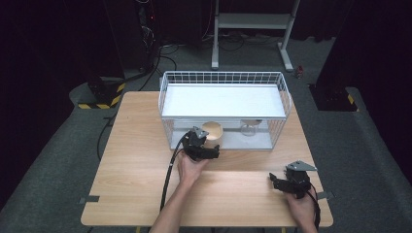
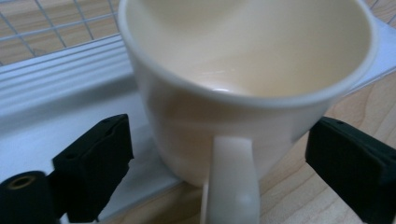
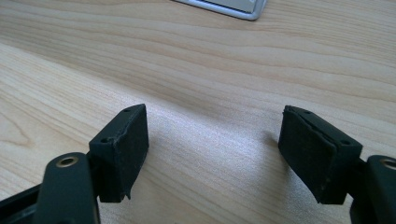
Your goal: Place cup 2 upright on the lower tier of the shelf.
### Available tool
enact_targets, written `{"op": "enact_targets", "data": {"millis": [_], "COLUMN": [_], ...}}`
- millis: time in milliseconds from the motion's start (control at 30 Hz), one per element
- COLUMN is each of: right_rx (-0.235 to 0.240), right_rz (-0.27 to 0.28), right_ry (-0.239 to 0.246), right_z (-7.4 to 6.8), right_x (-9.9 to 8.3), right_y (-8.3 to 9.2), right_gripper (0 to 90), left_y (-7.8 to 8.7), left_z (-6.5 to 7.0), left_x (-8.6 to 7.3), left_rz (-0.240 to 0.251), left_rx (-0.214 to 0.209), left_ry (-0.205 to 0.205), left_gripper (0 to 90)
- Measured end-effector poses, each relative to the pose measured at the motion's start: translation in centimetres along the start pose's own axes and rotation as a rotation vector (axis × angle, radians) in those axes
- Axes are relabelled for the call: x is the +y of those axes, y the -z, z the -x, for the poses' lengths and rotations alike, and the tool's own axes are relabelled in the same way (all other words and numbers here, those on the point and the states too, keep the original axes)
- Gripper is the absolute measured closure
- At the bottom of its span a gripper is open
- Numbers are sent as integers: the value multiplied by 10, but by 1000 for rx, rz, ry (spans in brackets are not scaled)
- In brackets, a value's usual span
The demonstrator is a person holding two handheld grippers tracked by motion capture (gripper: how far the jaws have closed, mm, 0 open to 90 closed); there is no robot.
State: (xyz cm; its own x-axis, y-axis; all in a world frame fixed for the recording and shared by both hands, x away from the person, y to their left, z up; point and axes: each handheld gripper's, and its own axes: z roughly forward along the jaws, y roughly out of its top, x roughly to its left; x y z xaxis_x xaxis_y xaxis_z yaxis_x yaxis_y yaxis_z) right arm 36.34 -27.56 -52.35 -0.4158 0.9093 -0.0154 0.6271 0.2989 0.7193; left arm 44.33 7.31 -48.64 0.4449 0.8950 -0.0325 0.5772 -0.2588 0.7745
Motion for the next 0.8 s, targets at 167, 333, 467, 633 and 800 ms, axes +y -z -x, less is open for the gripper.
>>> {"op": "enact_targets", "data": {"millis": [167, 333, 467, 633, 800], "right_rx": [0, 0, 0, 1, 1], "right_rz": [0, 0, 0, 1, 1], "right_ry": [0, 0, 0, 2, 2], "right_z": [0, 0, 0, 0, 0], "right_x": [0, 0, 0, 0, 0], "right_y": [0, 0, 0, 0, 0], "right_gripper": [246, 246, 246, 246, 246], "left_y": [-1, -1, -2, -3, -6], "left_z": [3, 3, 3, 2, 2], "left_x": [-3, -3, -3, -3, -1], "left_rz": [2, 1, 2, -5, -24], "left_rx": [1, 8, 18, 36, 61], "left_ry": [-14, -14, -10, -2, -4], "left_gripper": [147, 165, 195, 248, 332]}}
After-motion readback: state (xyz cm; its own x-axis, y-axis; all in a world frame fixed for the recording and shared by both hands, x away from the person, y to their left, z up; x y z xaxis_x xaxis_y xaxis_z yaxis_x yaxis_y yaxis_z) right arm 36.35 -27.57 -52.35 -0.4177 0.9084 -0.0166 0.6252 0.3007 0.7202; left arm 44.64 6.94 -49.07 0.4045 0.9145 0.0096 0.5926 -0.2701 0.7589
